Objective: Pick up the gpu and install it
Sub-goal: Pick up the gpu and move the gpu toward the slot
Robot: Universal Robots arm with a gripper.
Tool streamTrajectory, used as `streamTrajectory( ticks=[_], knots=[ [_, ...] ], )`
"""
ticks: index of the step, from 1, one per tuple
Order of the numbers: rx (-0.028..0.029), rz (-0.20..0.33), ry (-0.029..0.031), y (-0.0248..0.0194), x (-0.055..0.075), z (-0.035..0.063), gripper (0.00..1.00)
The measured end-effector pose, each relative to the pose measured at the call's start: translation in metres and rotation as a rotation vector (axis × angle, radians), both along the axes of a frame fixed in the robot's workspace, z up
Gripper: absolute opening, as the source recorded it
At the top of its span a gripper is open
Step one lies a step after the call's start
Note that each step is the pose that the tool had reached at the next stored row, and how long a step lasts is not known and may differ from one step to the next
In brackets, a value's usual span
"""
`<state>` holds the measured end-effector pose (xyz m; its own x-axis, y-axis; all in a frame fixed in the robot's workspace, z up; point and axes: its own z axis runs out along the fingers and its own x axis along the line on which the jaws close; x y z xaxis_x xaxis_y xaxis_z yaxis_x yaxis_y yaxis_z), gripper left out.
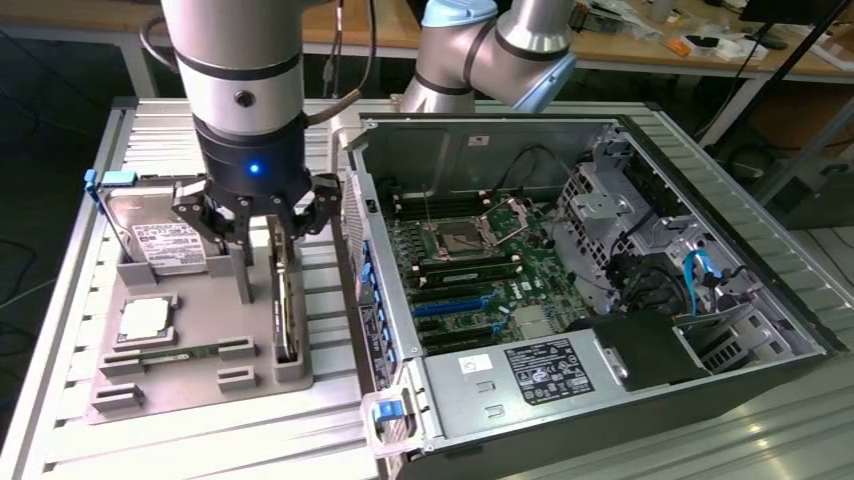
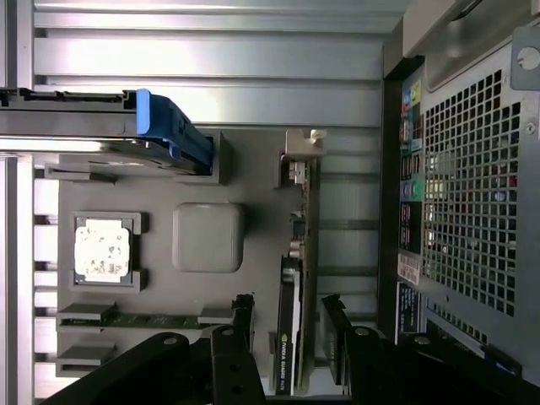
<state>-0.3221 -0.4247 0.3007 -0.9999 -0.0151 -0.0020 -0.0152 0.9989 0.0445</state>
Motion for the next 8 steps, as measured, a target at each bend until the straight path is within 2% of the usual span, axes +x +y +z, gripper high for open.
streamTrajectory(
  ticks=[8],
  knots=[
    [0.0000,0.000,0.0000,-0.0042,0.000,-0.0158,0.45]
  ],
)
